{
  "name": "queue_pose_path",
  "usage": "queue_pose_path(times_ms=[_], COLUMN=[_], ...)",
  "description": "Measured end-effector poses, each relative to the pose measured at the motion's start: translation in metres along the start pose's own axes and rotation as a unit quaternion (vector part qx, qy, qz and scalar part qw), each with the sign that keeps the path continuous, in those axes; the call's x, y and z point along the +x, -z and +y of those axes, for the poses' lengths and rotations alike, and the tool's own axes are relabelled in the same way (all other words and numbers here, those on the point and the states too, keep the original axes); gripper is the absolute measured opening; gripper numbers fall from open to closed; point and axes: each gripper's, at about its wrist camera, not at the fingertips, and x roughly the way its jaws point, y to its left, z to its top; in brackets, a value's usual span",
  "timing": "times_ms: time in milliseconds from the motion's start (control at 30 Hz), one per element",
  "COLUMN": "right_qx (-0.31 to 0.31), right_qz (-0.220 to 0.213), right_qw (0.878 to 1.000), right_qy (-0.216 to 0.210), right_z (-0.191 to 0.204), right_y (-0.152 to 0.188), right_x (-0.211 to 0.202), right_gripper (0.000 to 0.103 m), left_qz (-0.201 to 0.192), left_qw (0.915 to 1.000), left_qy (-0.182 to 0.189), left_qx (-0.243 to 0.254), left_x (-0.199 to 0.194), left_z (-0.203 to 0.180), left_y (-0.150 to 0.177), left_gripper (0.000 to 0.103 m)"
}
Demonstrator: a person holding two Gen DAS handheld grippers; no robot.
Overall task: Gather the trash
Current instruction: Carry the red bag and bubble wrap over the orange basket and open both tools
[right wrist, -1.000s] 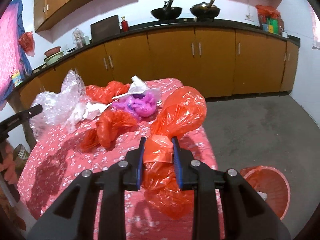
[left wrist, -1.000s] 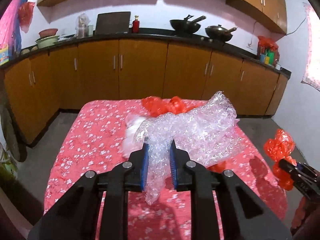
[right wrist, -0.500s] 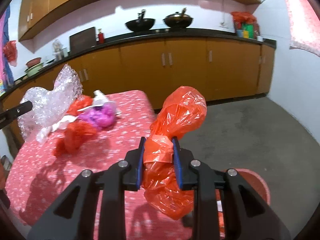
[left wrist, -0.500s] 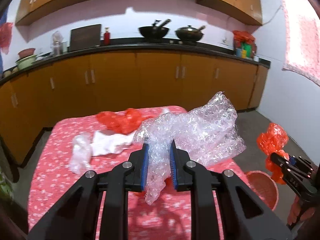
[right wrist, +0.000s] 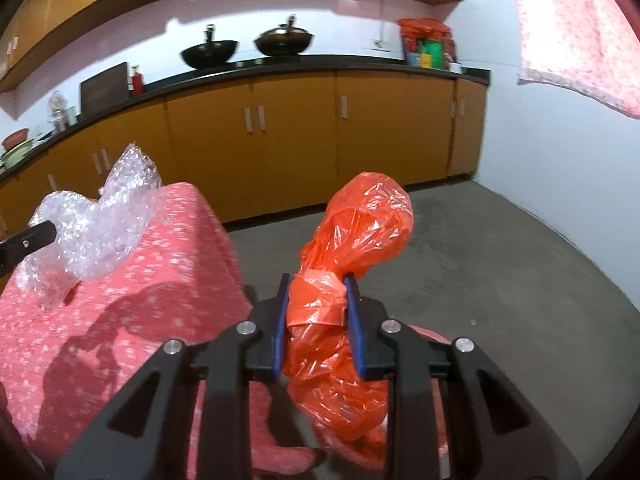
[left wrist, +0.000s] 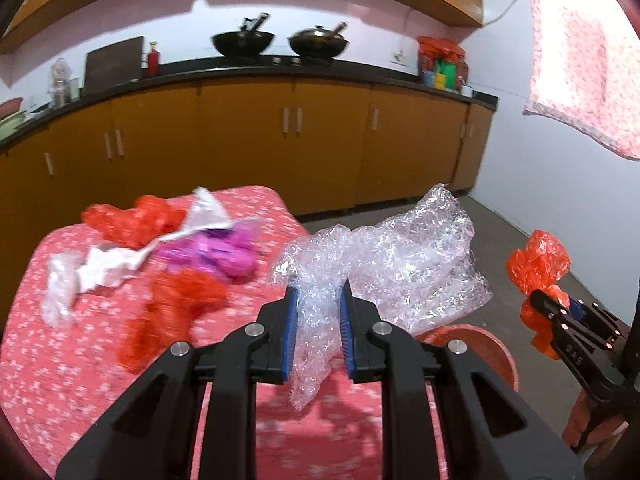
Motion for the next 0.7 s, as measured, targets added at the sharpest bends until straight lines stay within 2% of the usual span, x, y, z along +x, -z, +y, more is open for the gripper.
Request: queue_pose_path(times_ms=[433, 700], right_qx=[0.029, 0.042], right_qz=[0.031, 0.052], right_qw=[0.997, 0.995], right_qy=[0.069, 0.077], right_z=[-0.074, -0.110], right_y=[0.032, 0.047], right_x=[0.021, 0.037], right_gripper=[0.026, 0.026], left_qz=[0.044, 0.070], left_qw=[0.9974, 0.9939], left_qy=[0.052, 0.064], left_qx=[0.024, 0.056], left_x=[0.044, 0.073], left_z=[-0.095, -0.142], left_y=[0.027, 0.046], left_gripper=[0.019, 0.019])
